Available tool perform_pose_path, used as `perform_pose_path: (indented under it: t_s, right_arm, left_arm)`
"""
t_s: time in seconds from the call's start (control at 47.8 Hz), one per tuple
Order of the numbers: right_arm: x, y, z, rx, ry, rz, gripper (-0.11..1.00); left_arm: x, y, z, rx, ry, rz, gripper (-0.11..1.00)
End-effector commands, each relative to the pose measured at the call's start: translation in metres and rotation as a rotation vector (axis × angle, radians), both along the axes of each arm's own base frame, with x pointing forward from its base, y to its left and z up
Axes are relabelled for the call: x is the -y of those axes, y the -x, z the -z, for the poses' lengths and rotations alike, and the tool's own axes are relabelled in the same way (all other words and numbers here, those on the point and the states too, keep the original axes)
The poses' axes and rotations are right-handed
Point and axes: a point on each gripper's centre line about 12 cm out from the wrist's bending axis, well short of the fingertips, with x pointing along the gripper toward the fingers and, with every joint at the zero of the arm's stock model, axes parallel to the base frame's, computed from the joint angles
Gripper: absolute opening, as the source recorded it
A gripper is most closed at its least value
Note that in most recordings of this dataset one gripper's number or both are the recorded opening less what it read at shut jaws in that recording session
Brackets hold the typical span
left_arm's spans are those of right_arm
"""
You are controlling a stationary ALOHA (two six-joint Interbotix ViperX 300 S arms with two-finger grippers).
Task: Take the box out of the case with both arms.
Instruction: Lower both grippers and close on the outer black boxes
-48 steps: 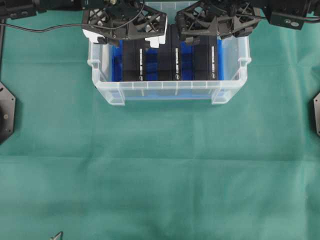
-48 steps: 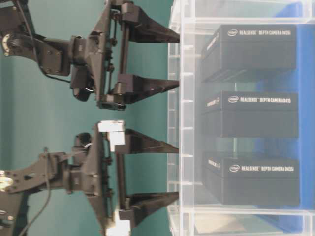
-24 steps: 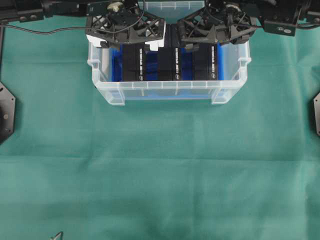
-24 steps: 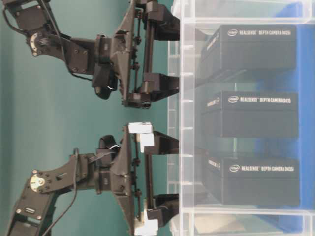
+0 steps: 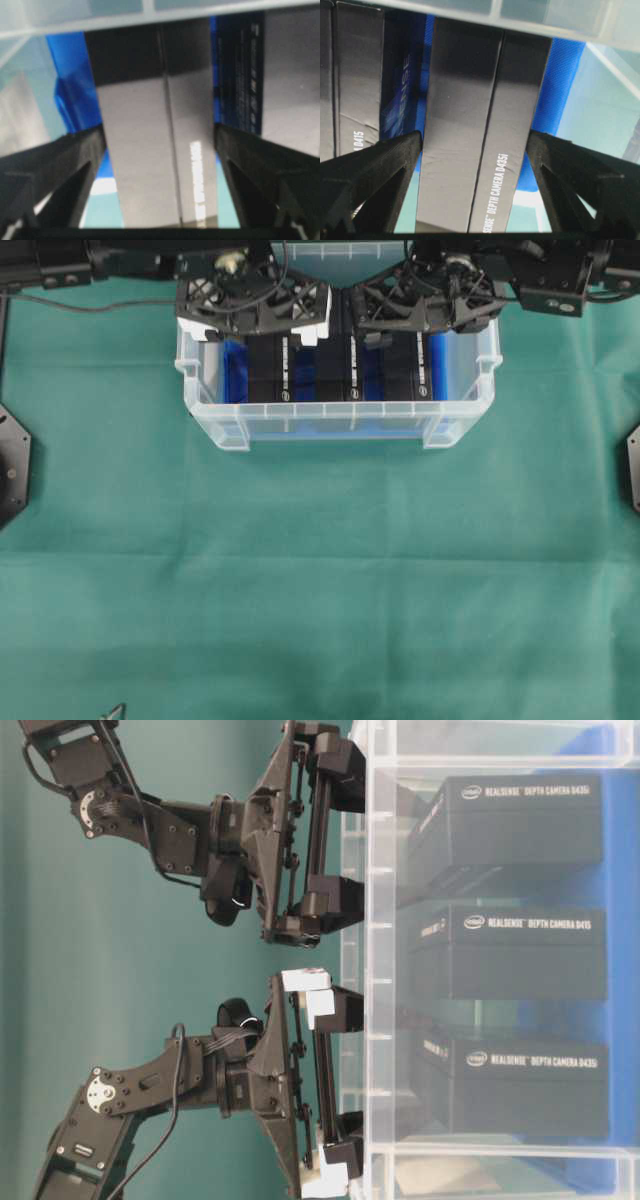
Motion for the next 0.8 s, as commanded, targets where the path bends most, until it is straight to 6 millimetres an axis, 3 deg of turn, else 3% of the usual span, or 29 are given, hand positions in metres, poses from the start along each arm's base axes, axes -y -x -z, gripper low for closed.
perform_pose_path:
  t_s: [0.0, 0.481, 0.565, 0.67, 0.774]
  right_arm:
    - [0.001, 0.003, -0.003, -0.001, 0.001, 0.005, 0.96]
    - [-0.002, 0.004, -0.002, -0.019, 0.012, 0.014, 0.93]
    - [-0.002, 0.006, -0.001, -0.037, 0.019, 0.024, 0.87]
    - [-0.004, 0.006, -0.001, -0.048, 0.020, 0.029, 0.65]
    - [-0.006, 0.001, -0.003, -0.020, 0.038, 0.012, 0.65]
  left_arm:
    - [-0.003, 0.005, -0.002, -0.004, -0.002, -0.007, 0.83]
    - [0.003, 0.006, 0.000, -0.033, 0.005, 0.022, 0.83]
    - [0.006, 0.006, 0.000, -0.042, 0.008, 0.031, 0.78]
    - [0.008, 0.006, -0.001, -0.044, 0.012, 0.034, 0.64]
    - [0.009, 0.005, -0.003, -0.034, 0.011, 0.034, 0.64]
